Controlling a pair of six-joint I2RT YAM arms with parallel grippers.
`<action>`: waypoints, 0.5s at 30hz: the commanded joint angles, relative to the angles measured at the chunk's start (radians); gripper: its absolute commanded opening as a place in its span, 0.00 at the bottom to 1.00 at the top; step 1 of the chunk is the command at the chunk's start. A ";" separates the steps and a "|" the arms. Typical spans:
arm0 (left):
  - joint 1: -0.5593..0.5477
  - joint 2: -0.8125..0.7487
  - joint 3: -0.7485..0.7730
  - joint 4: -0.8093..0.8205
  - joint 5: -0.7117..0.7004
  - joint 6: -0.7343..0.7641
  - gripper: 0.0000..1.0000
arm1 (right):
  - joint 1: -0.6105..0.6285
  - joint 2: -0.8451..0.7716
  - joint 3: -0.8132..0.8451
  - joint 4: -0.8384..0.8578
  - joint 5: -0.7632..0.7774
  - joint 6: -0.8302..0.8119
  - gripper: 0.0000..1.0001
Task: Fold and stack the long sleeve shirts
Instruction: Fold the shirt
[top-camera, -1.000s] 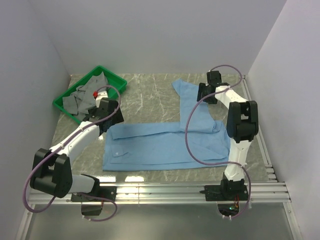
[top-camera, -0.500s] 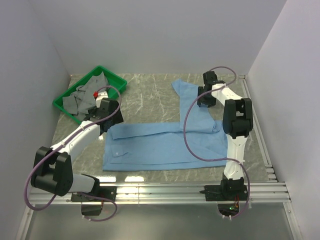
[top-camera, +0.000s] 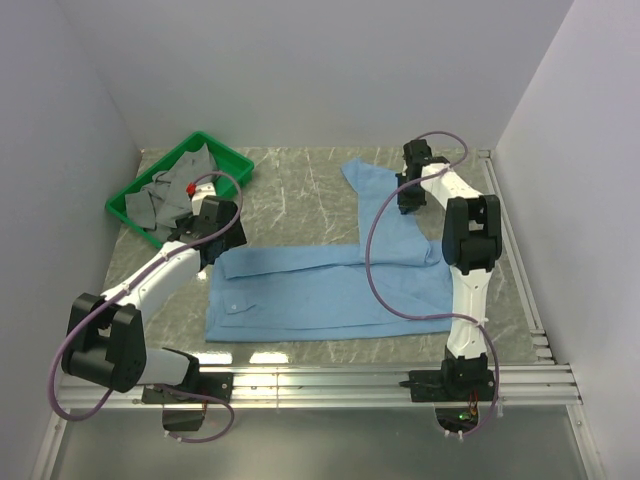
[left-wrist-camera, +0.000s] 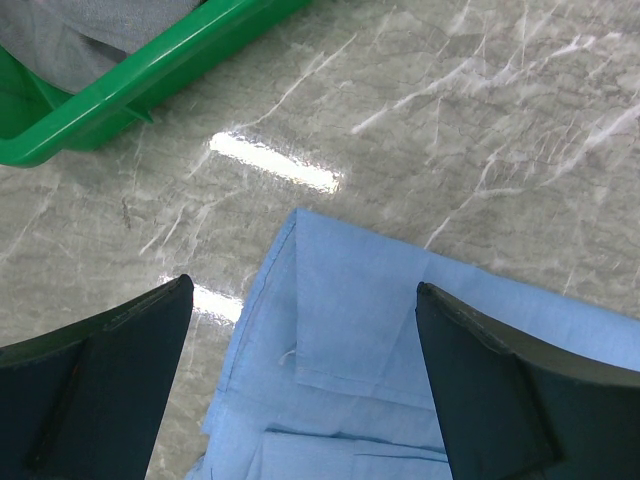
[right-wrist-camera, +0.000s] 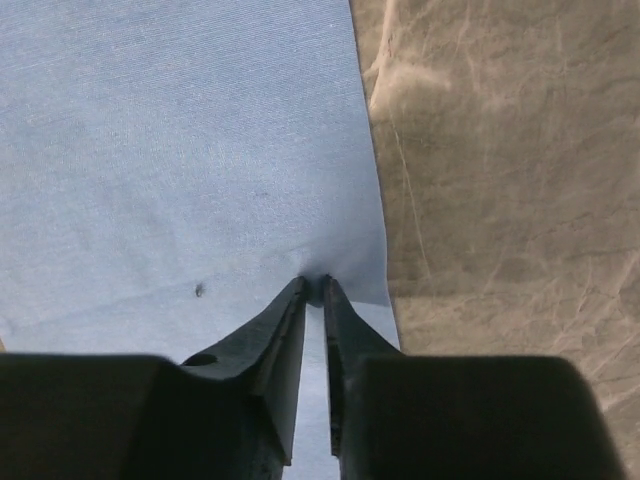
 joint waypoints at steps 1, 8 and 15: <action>0.003 -0.021 0.022 0.006 -0.025 -0.003 0.99 | 0.006 0.017 0.045 -0.039 -0.014 -0.020 0.17; 0.003 -0.026 0.024 0.007 -0.021 -0.005 0.99 | 0.009 -0.027 -0.008 0.004 -0.088 -0.014 0.00; 0.003 -0.041 0.021 0.007 -0.022 -0.008 0.99 | 0.032 -0.179 -0.106 0.091 -0.120 0.012 0.00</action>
